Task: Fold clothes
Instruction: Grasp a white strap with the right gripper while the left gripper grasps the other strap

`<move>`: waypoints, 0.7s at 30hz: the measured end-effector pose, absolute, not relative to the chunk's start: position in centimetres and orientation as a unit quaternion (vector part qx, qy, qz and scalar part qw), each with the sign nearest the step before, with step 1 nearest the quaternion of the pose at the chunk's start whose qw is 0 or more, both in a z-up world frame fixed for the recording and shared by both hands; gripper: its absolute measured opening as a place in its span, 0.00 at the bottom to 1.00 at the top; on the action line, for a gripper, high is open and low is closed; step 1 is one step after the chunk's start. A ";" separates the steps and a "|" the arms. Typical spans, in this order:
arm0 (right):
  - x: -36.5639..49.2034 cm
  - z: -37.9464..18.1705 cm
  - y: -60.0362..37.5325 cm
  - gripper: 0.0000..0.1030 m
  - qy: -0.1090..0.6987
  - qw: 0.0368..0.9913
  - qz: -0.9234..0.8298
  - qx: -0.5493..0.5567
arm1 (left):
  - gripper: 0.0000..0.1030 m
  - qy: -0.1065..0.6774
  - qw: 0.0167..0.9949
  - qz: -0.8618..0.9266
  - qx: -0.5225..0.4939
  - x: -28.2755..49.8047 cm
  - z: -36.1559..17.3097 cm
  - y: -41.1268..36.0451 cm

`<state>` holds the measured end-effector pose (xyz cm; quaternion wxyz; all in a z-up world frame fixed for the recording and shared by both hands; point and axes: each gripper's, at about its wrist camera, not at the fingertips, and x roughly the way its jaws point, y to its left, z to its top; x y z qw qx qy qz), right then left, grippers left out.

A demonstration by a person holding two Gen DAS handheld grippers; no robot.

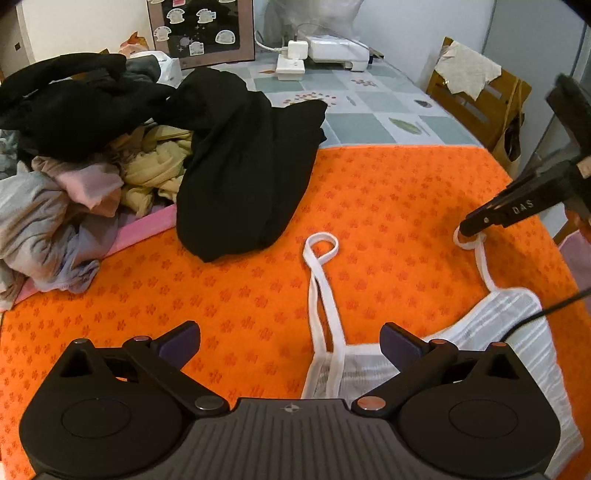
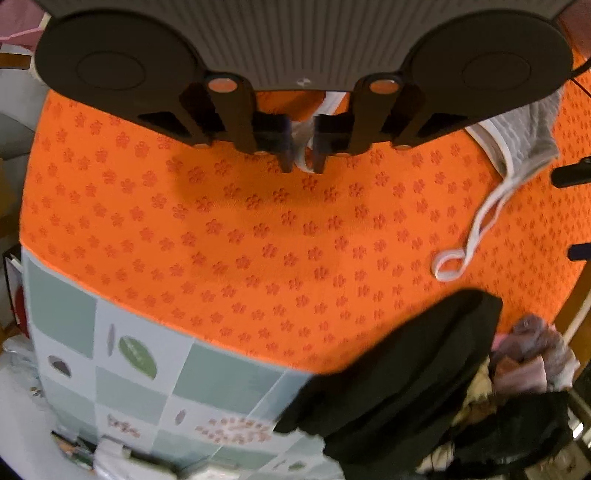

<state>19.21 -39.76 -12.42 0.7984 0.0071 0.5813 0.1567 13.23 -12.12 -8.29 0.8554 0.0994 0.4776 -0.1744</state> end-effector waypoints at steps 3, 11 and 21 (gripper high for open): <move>19.0 -11.9 -39.7 0.03 0.573 0.804 0.162 0.002 | 1.00 0.478 0.855 -0.178 0.094 12.5 -8.0 -12.0; 15.1 -6.8 -40.1 0.03 0.520 0.839 0.162 0.016 | 1.00 0.472 0.857 -0.188 0.081 11.2 -7.1 -11.6; 4.7 -3.9 -36.2 0.03 0.477 0.850 0.222 -0.037 | 0.99 0.477 0.855 -0.188 0.078 11.3 -6.1 -11.9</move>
